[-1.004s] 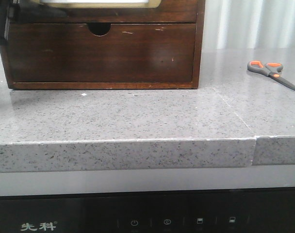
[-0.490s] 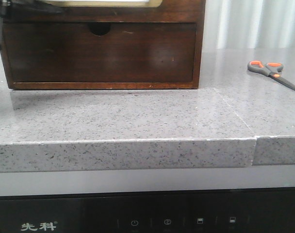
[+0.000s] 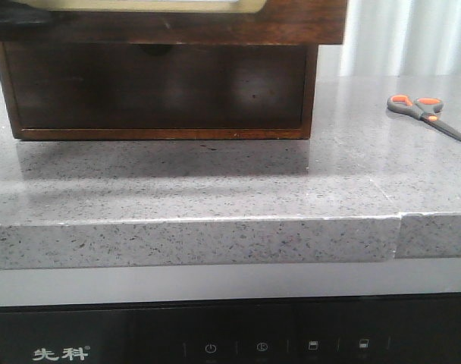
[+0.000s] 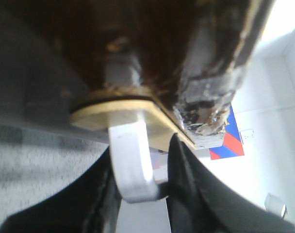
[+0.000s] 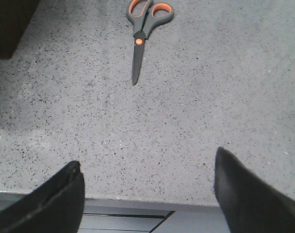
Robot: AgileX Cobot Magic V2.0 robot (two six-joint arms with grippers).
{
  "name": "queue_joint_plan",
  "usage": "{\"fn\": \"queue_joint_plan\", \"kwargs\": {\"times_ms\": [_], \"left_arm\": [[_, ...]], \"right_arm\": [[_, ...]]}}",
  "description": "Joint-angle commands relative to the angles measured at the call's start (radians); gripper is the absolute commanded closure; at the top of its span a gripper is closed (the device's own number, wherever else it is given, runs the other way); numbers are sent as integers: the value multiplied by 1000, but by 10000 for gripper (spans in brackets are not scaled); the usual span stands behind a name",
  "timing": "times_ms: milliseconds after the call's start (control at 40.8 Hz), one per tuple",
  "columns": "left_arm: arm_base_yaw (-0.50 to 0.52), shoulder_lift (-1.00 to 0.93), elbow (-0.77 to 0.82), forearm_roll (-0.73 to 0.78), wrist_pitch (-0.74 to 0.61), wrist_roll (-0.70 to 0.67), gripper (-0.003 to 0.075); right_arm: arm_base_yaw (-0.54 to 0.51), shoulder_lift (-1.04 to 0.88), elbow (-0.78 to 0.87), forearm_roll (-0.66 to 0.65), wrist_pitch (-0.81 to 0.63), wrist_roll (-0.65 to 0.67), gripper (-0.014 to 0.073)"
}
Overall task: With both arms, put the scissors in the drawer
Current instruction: 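Pull the upper drawer open toward the robot with the left gripper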
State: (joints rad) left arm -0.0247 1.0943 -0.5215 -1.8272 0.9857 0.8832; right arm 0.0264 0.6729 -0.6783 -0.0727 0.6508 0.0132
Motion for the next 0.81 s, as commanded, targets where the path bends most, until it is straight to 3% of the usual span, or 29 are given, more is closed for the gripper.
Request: {"fn": "queue_joint_plan", "kwargs": {"times_ms": [0,171,465,784], "left_arm": [[-8,-84,3,-34,111,57,586],[-8,-105,12,-28,72,57,559],[-8,-103,12,-26,38,57,213],[-8,-121,12,48,85,16,206]], "right_arm": [[-3,5,-37,-14,-57,-3,21],[-3,5,-37,-14,-57,-3,21],[-3,5,-37,-14,-57,-3,21],[-3,5,-37,-14,-57,-3,21]]}}
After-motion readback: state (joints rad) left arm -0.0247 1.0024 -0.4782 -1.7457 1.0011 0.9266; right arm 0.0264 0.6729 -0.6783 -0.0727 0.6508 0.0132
